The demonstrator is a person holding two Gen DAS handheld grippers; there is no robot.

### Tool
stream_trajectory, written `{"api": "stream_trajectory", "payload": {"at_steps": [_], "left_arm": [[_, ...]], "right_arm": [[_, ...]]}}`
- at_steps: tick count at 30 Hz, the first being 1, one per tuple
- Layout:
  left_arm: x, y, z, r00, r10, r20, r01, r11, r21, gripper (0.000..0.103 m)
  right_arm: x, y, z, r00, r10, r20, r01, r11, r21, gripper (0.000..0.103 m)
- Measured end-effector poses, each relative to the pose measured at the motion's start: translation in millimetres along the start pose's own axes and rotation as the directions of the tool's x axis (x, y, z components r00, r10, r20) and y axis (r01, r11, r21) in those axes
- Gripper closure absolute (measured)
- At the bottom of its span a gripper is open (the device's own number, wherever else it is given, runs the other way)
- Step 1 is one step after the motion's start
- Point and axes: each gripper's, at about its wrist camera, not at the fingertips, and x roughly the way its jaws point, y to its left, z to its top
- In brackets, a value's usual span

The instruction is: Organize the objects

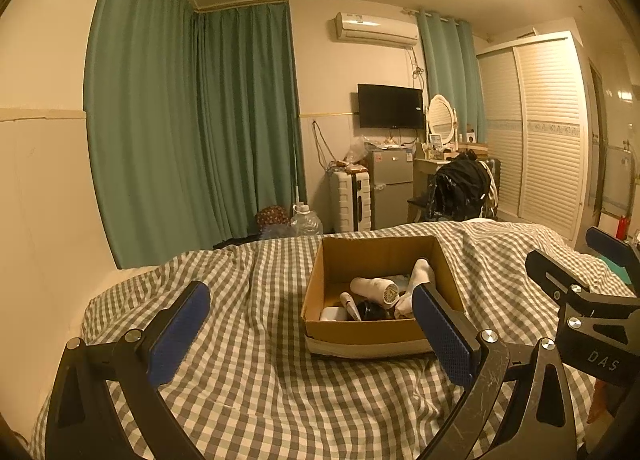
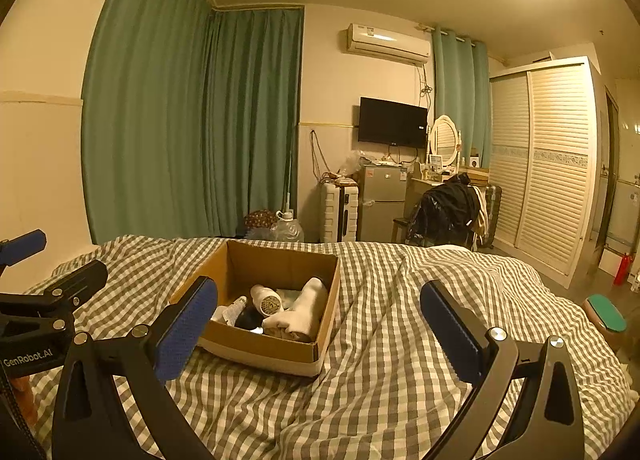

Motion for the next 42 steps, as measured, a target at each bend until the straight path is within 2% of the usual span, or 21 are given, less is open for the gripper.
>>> {"api": "stream_trajectory", "payload": {"at_steps": [42], "left_arm": [[-2.2, -3.6, -4.9, 1.000, -0.001, -0.006, 0.001, 1.000, 0.011, 0.000]], "right_arm": [[3.1, 6.5, -5.7, 1.000, 0.007, -0.024, -0.007, 1.000, -0.002, 0.001]]}}
